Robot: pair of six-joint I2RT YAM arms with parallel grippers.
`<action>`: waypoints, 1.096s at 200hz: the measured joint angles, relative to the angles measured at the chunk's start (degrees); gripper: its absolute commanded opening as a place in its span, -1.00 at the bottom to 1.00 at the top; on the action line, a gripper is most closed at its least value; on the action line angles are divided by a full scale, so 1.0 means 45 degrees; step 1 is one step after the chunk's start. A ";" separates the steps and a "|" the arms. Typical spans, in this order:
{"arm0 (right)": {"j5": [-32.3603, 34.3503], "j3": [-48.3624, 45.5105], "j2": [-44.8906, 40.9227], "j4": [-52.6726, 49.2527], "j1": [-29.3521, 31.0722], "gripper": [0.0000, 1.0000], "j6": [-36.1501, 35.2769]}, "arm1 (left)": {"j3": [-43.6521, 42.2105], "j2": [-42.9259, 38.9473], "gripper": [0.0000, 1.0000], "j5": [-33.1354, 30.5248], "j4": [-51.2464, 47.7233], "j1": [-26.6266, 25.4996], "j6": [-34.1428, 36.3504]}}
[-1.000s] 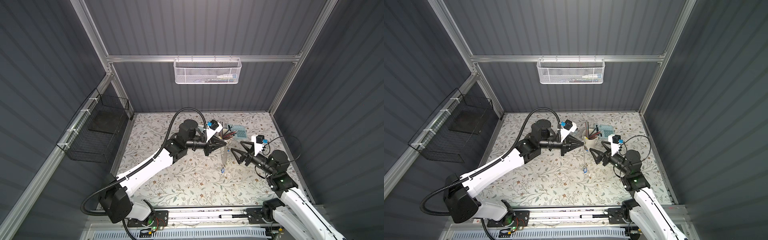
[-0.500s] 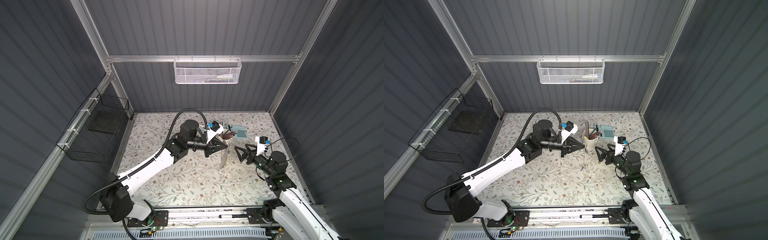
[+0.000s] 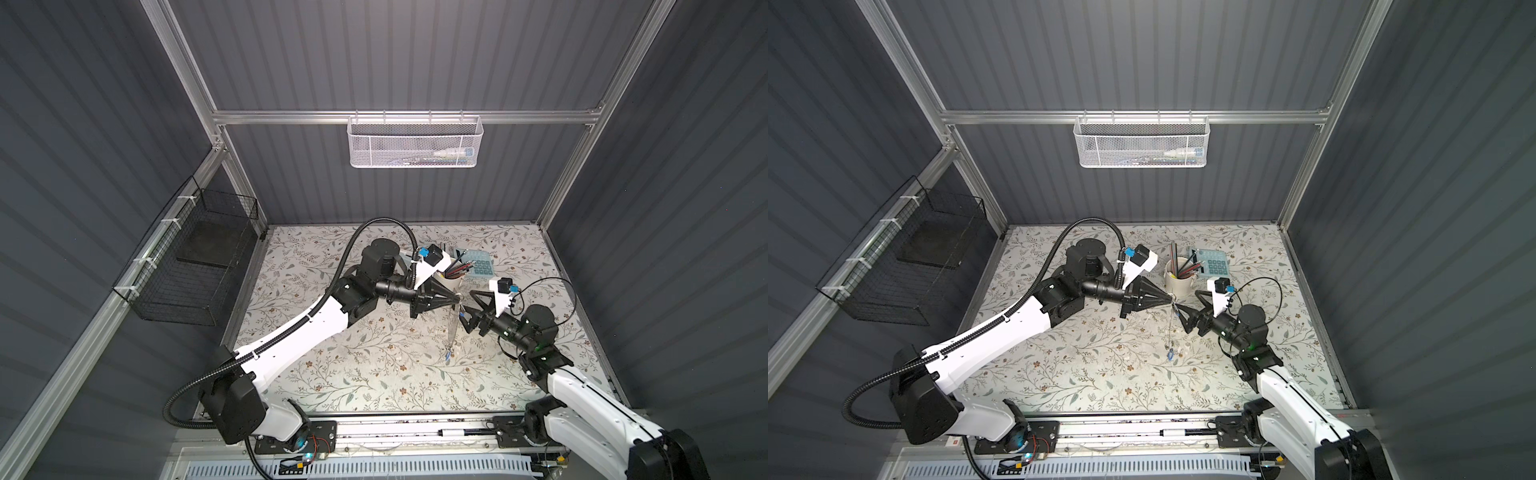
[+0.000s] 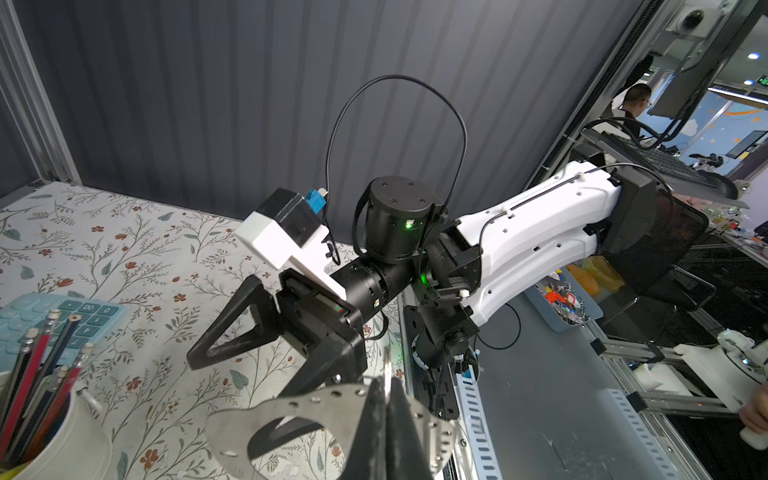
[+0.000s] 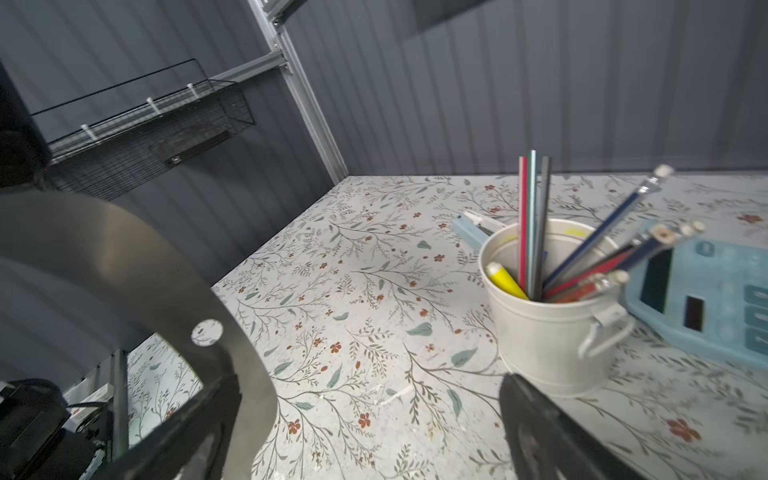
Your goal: Put the keys on the keyring
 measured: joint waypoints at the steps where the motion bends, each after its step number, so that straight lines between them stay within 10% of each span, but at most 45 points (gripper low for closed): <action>1: -0.0010 -0.0005 0.0015 0.0039 0.0010 0.98 0.0000 | 0.0005 0.0000 -1.00 0.0015 0.0000 0.0000 -0.0010; 105: -0.0403 -0.0146 0.1574 0.3750 0.0491 0.95 -0.0044 | 0.0335 0.0000 -1.00 0.0743 -0.0151 -0.0063 -0.0121; 153: -0.0379 -0.0257 0.1146 0.3847 0.0491 0.35 -0.0019 | 0.0335 0.0000 -1.00 0.0913 -0.0282 -0.0078 -0.0136; 219: -0.0529 -0.0296 0.1967 0.4969 0.0529 0.06 0.0525 | 0.0335 0.0000 -1.00 0.1078 -0.0291 -0.0078 -0.0228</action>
